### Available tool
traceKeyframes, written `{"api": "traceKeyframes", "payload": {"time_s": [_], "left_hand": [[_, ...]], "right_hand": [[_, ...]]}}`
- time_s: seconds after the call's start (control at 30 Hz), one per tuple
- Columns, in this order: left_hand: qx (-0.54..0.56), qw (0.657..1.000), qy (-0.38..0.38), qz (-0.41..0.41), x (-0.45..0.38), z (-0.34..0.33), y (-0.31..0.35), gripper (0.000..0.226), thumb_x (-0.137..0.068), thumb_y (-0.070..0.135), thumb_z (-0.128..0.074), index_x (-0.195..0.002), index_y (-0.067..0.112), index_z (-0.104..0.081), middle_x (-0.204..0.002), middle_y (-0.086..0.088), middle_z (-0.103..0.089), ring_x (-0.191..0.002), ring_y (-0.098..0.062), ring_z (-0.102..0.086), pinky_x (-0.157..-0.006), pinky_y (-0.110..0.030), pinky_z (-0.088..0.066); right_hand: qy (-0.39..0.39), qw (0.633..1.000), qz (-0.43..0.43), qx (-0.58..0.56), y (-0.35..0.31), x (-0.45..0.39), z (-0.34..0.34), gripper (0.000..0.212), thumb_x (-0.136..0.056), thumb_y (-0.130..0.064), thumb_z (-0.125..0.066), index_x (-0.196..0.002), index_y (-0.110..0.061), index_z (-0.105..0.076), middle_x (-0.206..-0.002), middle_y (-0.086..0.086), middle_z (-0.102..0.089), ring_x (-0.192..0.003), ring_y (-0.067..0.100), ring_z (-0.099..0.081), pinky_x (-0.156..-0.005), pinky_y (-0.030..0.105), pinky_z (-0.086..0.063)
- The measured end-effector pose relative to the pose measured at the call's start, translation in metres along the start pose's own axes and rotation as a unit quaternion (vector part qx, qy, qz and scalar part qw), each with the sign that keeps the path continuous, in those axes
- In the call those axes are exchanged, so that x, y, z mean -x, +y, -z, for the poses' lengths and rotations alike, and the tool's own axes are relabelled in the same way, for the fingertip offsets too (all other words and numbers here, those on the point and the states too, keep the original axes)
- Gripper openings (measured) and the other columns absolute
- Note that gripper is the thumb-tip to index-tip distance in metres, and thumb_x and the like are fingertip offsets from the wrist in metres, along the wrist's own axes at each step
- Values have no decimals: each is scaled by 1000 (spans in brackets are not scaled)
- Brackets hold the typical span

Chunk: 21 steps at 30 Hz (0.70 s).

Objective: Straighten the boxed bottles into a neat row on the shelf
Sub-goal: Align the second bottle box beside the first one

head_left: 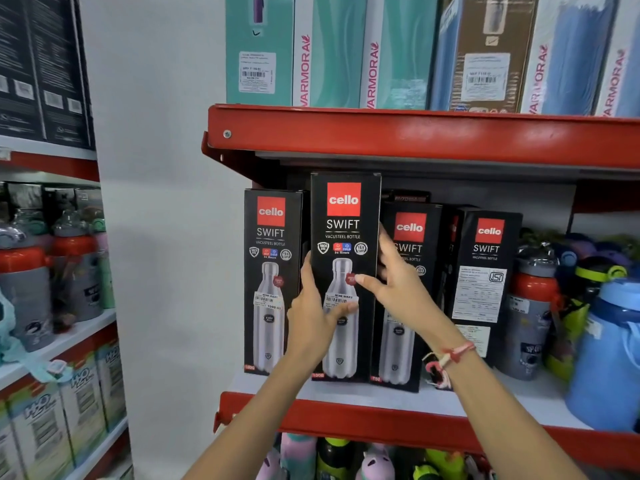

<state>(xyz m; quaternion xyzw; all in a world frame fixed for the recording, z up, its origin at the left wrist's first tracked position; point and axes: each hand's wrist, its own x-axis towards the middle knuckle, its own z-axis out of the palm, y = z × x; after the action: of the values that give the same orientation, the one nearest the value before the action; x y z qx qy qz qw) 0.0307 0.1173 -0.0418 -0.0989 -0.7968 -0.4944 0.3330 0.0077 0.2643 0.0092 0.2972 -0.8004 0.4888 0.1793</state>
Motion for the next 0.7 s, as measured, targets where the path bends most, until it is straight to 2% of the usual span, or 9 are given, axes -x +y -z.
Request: {"api": "traceKeyframes", "payload": {"time_s": [0.07,0.13,0.2,0.33,0.47,0.53,0.6,0.67,0.7], "left_hand": [[-26,999,12,21,-3,-7,-3,101,-76,29,-78,-149,28,-8,-125,-3,-64,-97,-22,-65,-92,-43,-50],[-38,999,17,32,-6,-12,-7,99,-77,25,-77,-149,27,-10,-131,-4,-60,-109,-24,-61,-96,-43,-46],[-42,998,14,44,-9,-15,-10,97,-79,21,-76,-150,25,-10,-135,-5,-58,-115,-25,-58,-98,-42,-44],[-50,996,-7,76,-12,-21,-19,95,-82,18,-73,-150,22,-8,-136,-13,-54,-114,-31,-58,-94,-41,-47],[-74,994,-9,77,-14,-24,-23,97,-84,15,-70,-151,21,0,-147,-14,-41,-120,-33,-54,-84,-27,-42],[-92,995,8,46,-11,-25,-21,101,-84,11,-69,-151,24,6,-152,-13,-32,-114,-34,-57,-75,-24,-40],[-141,989,39,-23,-6,-27,-13,99,-85,3,-65,-150,26,6,-157,-13,-21,-116,-33,-55,-69,-28,-47],[-190,973,79,-101,0,-31,-5,86,-87,4,-62,-152,21,-7,-159,-13,-15,-137,-30,-36,-84,-33,-54],[-196,966,98,-134,2,-35,-1,77,-89,6,-61,-151,18,-16,-158,-14,-17,-142,-29,-28,-96,-35,-50]], "right_hand": [[37,999,-14,24,7,-4,-9,95,-87,-10,-66,-149,-46,-4,-137,-7,-55,-123,13,-54,-108,43,-40],[79,995,-27,59,13,-5,-18,95,-86,-10,-67,-151,-40,-5,-129,1,-60,-113,16,-60,-98,32,-46],[123,986,-35,103,18,-5,-25,94,-85,-12,-69,-153,-34,-7,-114,9,-67,-95,19,-67,-80,23,-49],[157,968,-46,191,20,-6,-36,90,-86,-17,-69,-153,-24,-10,-91,14,-68,-80,24,-65,-76,40,-56],[173,957,-23,231,18,-3,-35,76,-88,-18,-66,-151,-16,-24,-103,14,-70,-94,24,-67,-83,36,-55],[210,951,20,228,18,3,-26,56,-90,-15,-63,-142,-13,-45,-109,10,-72,-95,22,-69,-87,36,-55],[292,930,85,205,21,12,-14,34,-90,-13,-63,-124,-12,-64,-103,4,-75,-84,15,-71,-79,33,-58],[365,906,113,181,27,22,0,25,-90,-14,-62,-115,-13,-68,-102,4,-73,-82,11,-68,-75,26,-58],[397,894,104,181,32,27,7,25,-91,-16,-61,-116,-14,-66,-106,5,-70,-90,12,-63,-80,22,-52]]}}
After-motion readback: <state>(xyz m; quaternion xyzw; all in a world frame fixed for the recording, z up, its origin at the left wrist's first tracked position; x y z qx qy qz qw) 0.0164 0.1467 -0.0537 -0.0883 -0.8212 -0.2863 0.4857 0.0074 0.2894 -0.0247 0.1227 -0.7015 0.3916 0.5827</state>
